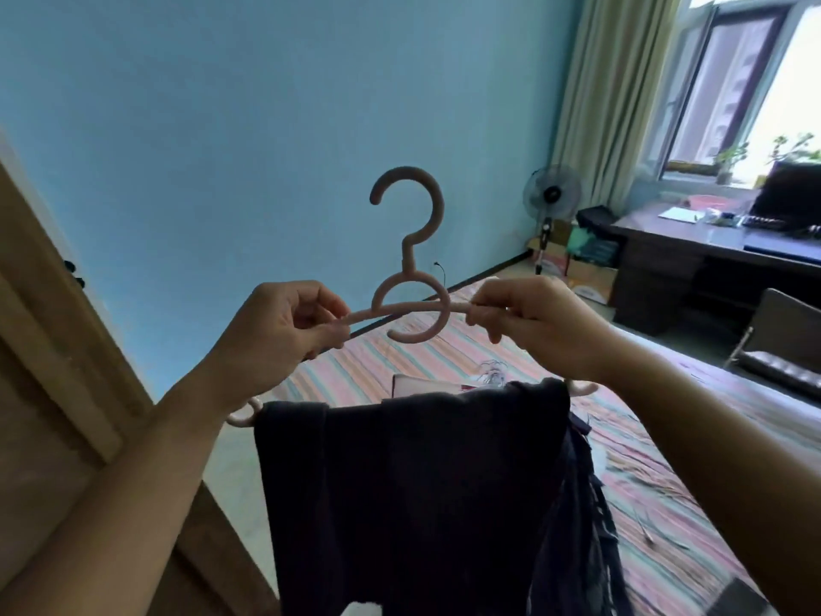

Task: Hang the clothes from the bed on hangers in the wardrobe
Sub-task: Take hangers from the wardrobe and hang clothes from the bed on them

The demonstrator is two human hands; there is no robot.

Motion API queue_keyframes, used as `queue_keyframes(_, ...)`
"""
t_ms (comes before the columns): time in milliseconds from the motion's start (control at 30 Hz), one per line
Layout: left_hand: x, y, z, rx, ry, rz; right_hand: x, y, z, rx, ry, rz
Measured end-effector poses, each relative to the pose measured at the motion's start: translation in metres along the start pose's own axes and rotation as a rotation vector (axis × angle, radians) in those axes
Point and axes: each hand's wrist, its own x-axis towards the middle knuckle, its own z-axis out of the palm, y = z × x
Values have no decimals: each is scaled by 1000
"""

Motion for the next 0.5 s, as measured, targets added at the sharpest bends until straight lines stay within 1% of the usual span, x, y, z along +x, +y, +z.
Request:
queue_keyframes(167,10,-5,34,-63,-104,24,-32,14,-8,-101,36,89)
queue_keyframes(300,25,-10,70,-104,-185,18,-50,37,-14,-120,36,185)
queue_keyframes(500,66,-41,142,-93,-272,-68,-54,107,-10,-123,-6,322)
